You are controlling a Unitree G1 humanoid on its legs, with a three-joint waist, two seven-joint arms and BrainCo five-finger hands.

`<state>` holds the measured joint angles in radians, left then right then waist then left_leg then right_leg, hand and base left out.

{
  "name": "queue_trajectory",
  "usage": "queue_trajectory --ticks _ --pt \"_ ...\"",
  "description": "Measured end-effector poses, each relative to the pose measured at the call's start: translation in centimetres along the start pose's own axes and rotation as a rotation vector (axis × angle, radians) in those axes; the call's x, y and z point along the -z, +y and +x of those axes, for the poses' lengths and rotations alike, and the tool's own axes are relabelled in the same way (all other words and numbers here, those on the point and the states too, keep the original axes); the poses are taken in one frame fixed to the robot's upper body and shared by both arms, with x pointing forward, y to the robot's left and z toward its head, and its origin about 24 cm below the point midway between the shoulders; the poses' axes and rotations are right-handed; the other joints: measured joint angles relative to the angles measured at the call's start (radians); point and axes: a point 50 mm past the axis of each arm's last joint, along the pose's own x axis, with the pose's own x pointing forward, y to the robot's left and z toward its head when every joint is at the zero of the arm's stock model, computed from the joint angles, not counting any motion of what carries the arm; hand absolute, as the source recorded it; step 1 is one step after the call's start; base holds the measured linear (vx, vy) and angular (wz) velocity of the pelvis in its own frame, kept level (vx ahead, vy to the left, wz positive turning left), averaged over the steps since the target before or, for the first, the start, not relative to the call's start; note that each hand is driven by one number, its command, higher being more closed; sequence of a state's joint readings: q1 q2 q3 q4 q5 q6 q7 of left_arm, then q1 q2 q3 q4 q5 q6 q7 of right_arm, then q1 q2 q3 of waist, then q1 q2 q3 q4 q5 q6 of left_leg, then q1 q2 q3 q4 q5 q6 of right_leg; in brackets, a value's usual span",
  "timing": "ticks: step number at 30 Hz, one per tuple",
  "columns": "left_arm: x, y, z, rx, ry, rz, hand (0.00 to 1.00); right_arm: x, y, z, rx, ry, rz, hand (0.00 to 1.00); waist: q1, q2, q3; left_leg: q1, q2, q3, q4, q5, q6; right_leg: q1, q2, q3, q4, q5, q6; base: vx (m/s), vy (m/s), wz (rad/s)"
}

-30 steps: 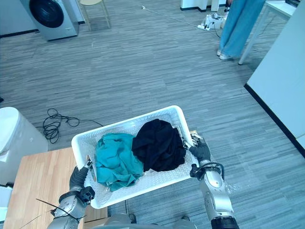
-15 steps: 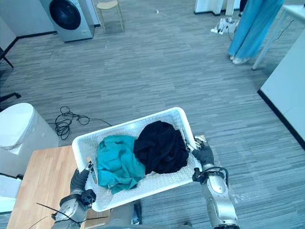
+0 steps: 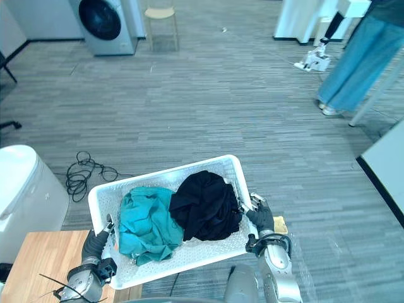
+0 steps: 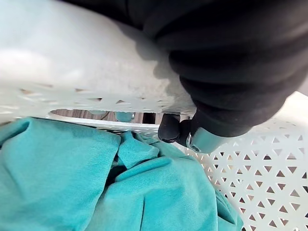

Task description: Pick up the laundry basket with both hands and put the clothes into the washing machine.

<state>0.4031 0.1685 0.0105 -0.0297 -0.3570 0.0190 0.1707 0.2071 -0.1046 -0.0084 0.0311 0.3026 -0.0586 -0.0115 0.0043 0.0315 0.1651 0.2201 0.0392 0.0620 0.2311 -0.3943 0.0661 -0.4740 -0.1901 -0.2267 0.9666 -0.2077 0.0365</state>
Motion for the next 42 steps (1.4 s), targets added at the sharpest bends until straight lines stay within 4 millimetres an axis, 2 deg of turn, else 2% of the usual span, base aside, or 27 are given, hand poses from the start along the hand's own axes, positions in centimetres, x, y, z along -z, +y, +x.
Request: queue_trajectory --ticks 2,4,5,6,7,8,10,12,14,15,18,20,21,22,24,25,26,27,28,29,31,33,35,36,38,39,42 --pt "-0.3 -0.4 0.3 0.013 -0.013 -0.001 1.0 -0.3 -0.2 0.1 0.002 -0.013 0.002 1.0 -0.016 0.015 0.005 0.067 0.032 -0.009 -0.045 0.021 -0.044 -0.029 0.068 -0.012 -0.397 0.077 0.007 0.74 -0.116 0.61" --pt "-0.7 -0.4 0.6 0.009 -0.033 -0.004 1.0 -0.7 -0.2 -0.2 -0.007 -0.03 -0.002 1.0 -0.036 -0.017 -0.012 0.169 0.024 -0.038 -0.065 0.01 -0.097 -0.026 0.101 0.024 -0.841 0.277 -0.017 0.99 -0.257 0.59" --pt "-0.3 -0.7 0.8 0.007 -0.022 -0.015 1.0 -0.7 -0.3 -0.3 -0.005 -0.028 -0.006 1.0 -0.051 0.016 -0.017 0.204 0.046 -0.072 -0.035 0.001 -0.111 -0.026 0.117 0.068 -0.781 0.459 -0.047 0.95 -0.25 0.51" --pt "0.0 -1.2 1.1 0.013 -0.008 -0.026 1.0 -0.9 -0.9 -0.2 0.006 -0.031 -0.022 1.0 -0.047 0.061 -0.021 0.204 0.076 -0.08 0.007 0.006 -0.117 -0.045 0.14 0.06 -0.703 0.457 -0.065 0.87 -0.216 0.13" --pt "0.3 -2.0 1.3 0.017 -0.003 -0.048 1.0 -1.4 -1.3 0.3 0.004 -0.037 -0.044 1.0 -0.041 0.108 -0.019 0.158 0.111 -0.091 0.154 0.082 -0.144 -0.08 0.167 0.05 -0.529 0.33 -0.087 0.82 -0.258 -0.16" --pt "0.6 -2.0 1.3 0.016 0.008 -0.044 1.0 -1.4 -1.5 0.2 0.004 -0.026 -0.046 1.0 -0.044 0.112 -0.017 0.09 0.122 -0.079 0.35 0.267 -0.154 -0.055 0.178 0.038 -0.437 0.216 -0.094 0.82 -0.266 -0.18" --pt "1.1 -1.9 1.0 0.024 0.029 -0.046 1.0 -1.1 -1.6 -0.1 0.004 -0.013 -0.036 1.0 -0.04 0.12 -0.01 -0.039 0.189 -0.069 0.63 0.64 -0.2 0.064 0.207 0.027 -0.464 0.135 -0.103 0.67 -0.198 0.07" --pt "1.1 -1.8 1.0 0.036 0.027 -0.042 1.0 -0.9 -1.7 -0.4 0.01 -0.003 -0.025 1.0 -0.001 0.1 0.015 -0.303 0.301 0.027 1.108 0.461 -0.011 0.275 0.261 0.024 -0.569 0.077 -0.123 0.82 -0.205 -0.07" --pt "1.5 -1.6 0.6 0.035 0.037 -0.041 1.0 -0.9 -1.6 -0.5 0.005 -0.003 -0.026 1.0 0.03 0.067 0.029 -0.418 0.278 0.081 1.13 0.338 0.041 0.412 0.252 0.055 -0.634 0.028 -0.129 0.76 -0.118 -0.17" --pt "1.7 -1.5 0.3 0.029 0.042 -0.047 1.0 -0.9 -1.6 -0.6 0.001 -0.002 -0.031 1.0 0.039 0.059 0.032 -0.503 0.24 0.09 1.052 0.261 0.02 0.481 0.243 0.069 -0.663 -0.013 -0.122 0.64 -0.032 -0.09" --pt "1.9 -1.4 0.2 0.021 0.048 -0.054 1.0 -0.9 -1.6 -0.4 -0.008 0.004 -0.039 1.0 0.047 0.056 0.035 -0.609 0.15 0.089 0.689 0.199 -0.024 0.561 0.209 0.082 -0.673 -0.088 -0.098 0.65 0.051 -0.06" --pt "1.7 -1.6 0.2 0.022 0.041 -0.064 1.0 -1.1 -1.9 -0.2 0.0 -0.003 -0.048 1.0 0.064 0.059 0.031 -0.614 0.092 0.11 0.184 0.274 -0.108 0.642 0.173 0.092 -0.718 -0.129 -0.058 0.73 0.134 -0.2" --pt "1.7 -1.7 0.2 0.023 0.039 -0.064 1.0 -1.0 -2.0 -0.1 0.005 -0.003 -0.044 1.0 0.07 0.059 0.031 -0.605 0.078 0.129 0.149 0.347 -0.108 0.668 0.162 0.102 -0.725 -0.136 -0.046 0.77 0.178 -0.25" --pt "1.8 -1.6 0.1 0.02 0.045 -0.06 1.0 -0.6 -1.8 0.2 0.011 0.012 -0.03 1.0 0.073 0.024 0.024 -0.576 0.027 0.141 0.157 0.387 -0.045 0.668 0.12 0.123 -0.649 -0.15 -0.021 0.81 0.198 0.04" --pt "1.5 -1.7 0.3 0.026 0.033 -0.038 1.0 -0.1 -2.0 0.3 0.031 0.028 -0.017 1.0 0.053 -0.02 0.039 -0.557 0.017 0.185 0.318 0.301 0.032 0.572 0.041 0.148 -0.292 -0.063 0.043 0.91 0.252 0.24" --pt "1.5 -1.5 0.3 0.023 0.034 -0.033 1.0 -0.1 -1.8 0.4 0.029 0.025 -0.016 1.0 0.059 -0.033 0.046 -0.553 0.004 0.211 0.379 0.262 0.039 0.548 0.022 0.143 -0.183 0.006 0.036 0.72 0.247 0.03" --pt "1.8 -1.2 0.0 0.018 0.052 -0.017 1.0 0.5 -1.8 -0.2 0.036 0.041 -0.02 1.0 0.064 -0.07 0.026 -0.463 -0.03 0.217 0.311 0.197 0.044 0.475 -0.047 0.142 0.041 0.173 0.027 0.68 0.185 0.12" --pt "1.9 -1.1 0.0 0.02 0.06 -0.003 1.0 0.8 -1.6 -0.2 0.04 0.053 -0.02 1.0 0.057 -0.11 0.015 -0.389 -0.078 0.21 0.31 0.128 0.053 0.407 -0.141 0.111 0.225 0.197 -0.024 0.82 0.136 0.29" --pt "1.8 -1.1 0.1 0.02 0.058 0.004 1.0 1.0 -1.6 -0.2 0.048 0.061 -0.014 1.0 0.037 -0.094 0.014 -0.323 -0.08 0.176 0.299 0.082 0.048 0.356 -0.149 0.076 0.309 0.151 -0.081 0.76 0.049 0.39" --pt "1.8 -1.0 0.1 0.02 0.058 0.007 1.0 1.0 -1.4 -0.1 0.045 0.058 -0.009 1.0 0.033 -0.072 0.015 -0.28 -0.07 0.155 0.275 0.068 0.037 0.331 -0.132 0.053 0.317 0.123 -0.09 0.89 -0.008 0.34" --pt "1.7 -1.0 0.1 0.018 0.054 0.011 1.0 1.1 -1.4 -0.3 0.046 0.059 -0.007 1.0 0.016 -0.014 0.015 -0.154 -0.023 0.114 0.165 0.049 0.014 0.239 -0.055 0.01 0.255 0.032 -0.07 0.66 -0.024 0.28" --pt "1.2 -1.2 0.4 0.031 0.034 0.017 1.0 0.7 -1.6 -0.4 0.048 0.038 -0.005 1.0 -0.017 0.041 0.004 -0.018 0.034 0.073 0.019 0.068 -0.014 0.095 0.036 -0.026 -0.048 -0.029 -0.022 0.75 -0.08 0.51" --pt "0.6 -1.3 0.9 0.046 0.011 0.038 1.0 0.4 -1.5 -0.4 0.047 0.023 0.005 1.0 -0.032 0.033 0.002 0.03 0.04 0.061 -0.006 0.072 -0.024 0.052 0.065 -0.004 -0.437 0.049 0.027 0.73 -0.163 0.53" --pt "0.4 -1.3 1.1 0.048 0.002 0.044 1.0 0.5 -1.3 -0.4 0.051 0.022 0.02 1.0 -0.042 -0.006 -0.013 0.085 0.024 0.045 -0.035 0.064 -0.041 0.053 0.064 0.022 -0.717 0.166 0.043 1.19 -0.371 0.72" --pt "0.7 -1.5 1.1 0.047 0.016 0.043 1.0 0.8 -1.5 -0.7 0.06 0.036 0.017 1.0 -0.057 -0.011 -0.023 0.163 0.037 -0.013 0.025 0.031 -0.095 0.023 0.069 0.069 -0.632 0.343 -0.035 0.86 -0.303 0.47" --pt "1.3 -2.0 0.9 0.04 0.036 0.035 1.0 0.8 -2.1 -0.5 0.071 0.049 -0.005 1.0 -0.046 0.045 -0.037 0.113 0.1 -0.026 0.227 0.052 -0.106 0.004 0.117 0.054 -0.491 0.249 -0.072 0.64 -0.243 -0.17" --pt "1.4 -2.2 1.0 0.02 0.037 0.024 1.0 0.2 -1.8 0.1 0.059 0.037 -0.025 1.0 -0.018 0.108 -0.027 -0.147 0.291 0.026 0.839 0.529 -0.098 0.126 0.242 0.045 -0.438 0.088 -0.136 0.9 -0.264 -0.55"
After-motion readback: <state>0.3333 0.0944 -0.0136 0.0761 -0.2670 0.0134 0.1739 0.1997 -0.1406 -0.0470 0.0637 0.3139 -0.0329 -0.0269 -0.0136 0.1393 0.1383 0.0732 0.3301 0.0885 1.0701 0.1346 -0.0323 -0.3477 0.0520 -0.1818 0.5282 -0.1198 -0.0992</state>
